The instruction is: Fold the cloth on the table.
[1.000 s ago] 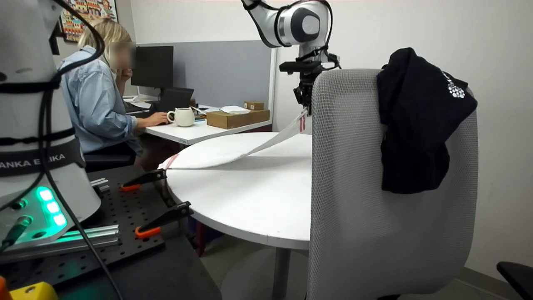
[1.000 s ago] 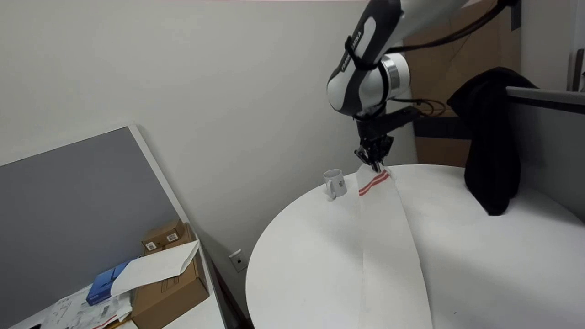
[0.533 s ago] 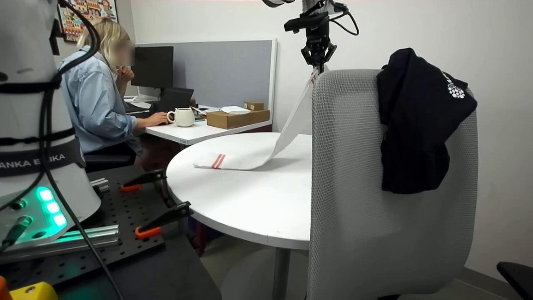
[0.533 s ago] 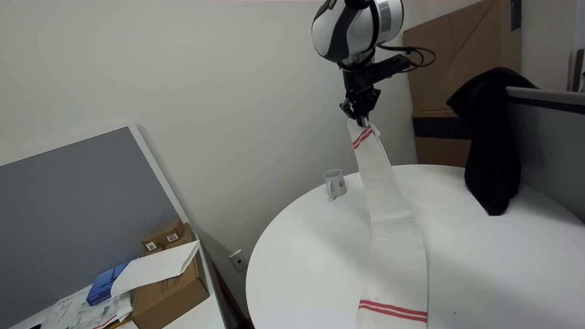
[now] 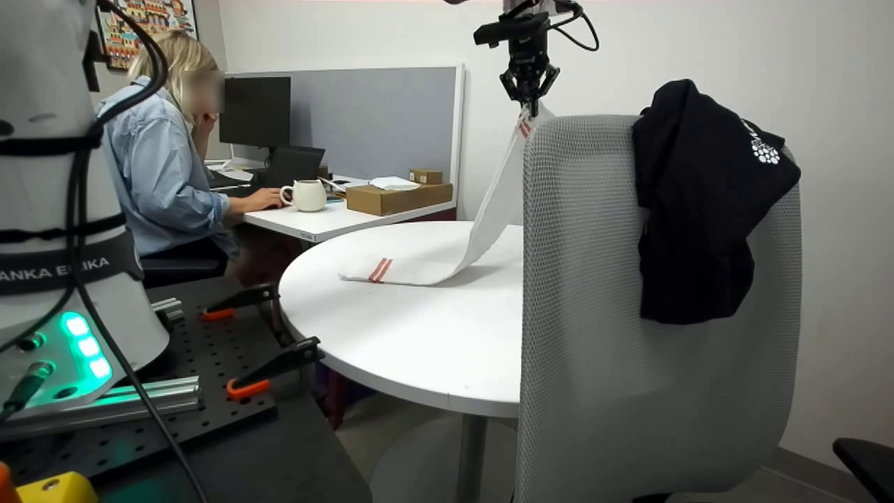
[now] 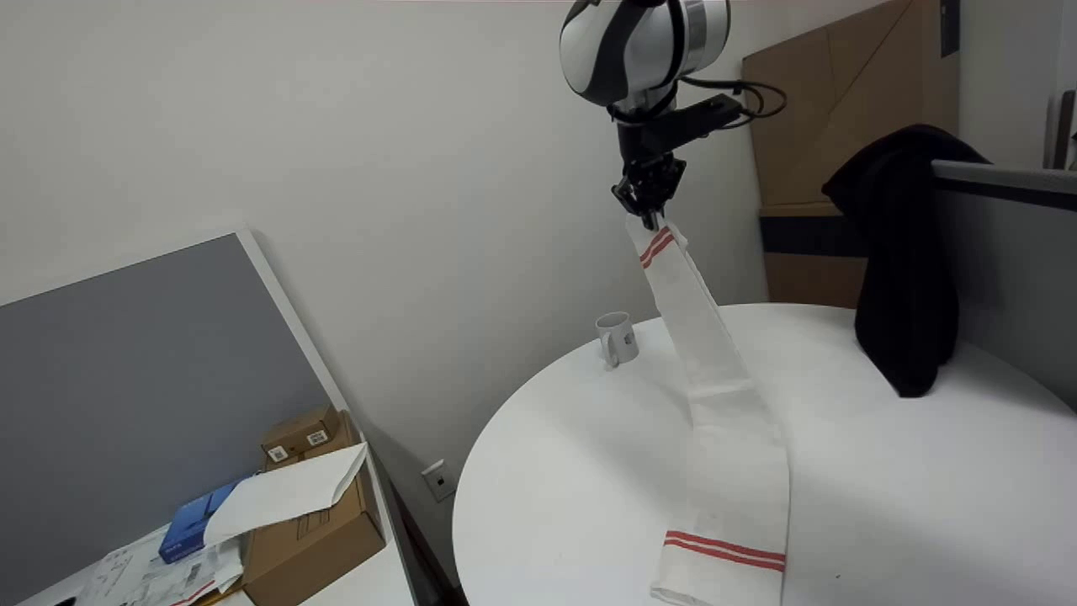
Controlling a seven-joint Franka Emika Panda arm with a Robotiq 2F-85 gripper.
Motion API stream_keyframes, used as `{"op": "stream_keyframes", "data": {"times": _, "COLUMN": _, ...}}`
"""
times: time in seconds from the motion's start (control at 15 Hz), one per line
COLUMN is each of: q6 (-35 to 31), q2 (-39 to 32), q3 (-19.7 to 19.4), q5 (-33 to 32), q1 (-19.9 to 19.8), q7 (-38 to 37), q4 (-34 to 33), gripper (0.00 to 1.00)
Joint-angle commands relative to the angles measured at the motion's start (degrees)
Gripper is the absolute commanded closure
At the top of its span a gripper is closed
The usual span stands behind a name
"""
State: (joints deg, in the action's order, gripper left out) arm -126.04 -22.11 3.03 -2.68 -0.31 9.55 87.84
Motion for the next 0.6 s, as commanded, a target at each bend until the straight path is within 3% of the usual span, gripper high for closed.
{"op": "stream_keyframes", "data": {"times": 0.0, "q6": 3.7, "q2": 1.7, "q3": 4.2, "q5": 5.6, "q1": 0.4, "q7": 7.5, "q4": 1.6, "gripper": 0.98}}
{"op": "stream_keyframes", "data": {"times": 0.33, "q6": 11.1, "q2": 3.5, "q3": 9.7, "q5": 15.2, "q1": 0.5, "q7": 17.2, "q4": 3.3, "gripper": 0.98}}
{"op": "stream_keyframes", "data": {"times": 0.53, "q6": 15.5, "q2": 5.4, "q3": 11.0, "q5": 20.2, "q1": 0.4, "q7": 21.8, "q4": 5.2, "gripper": 0.98}}
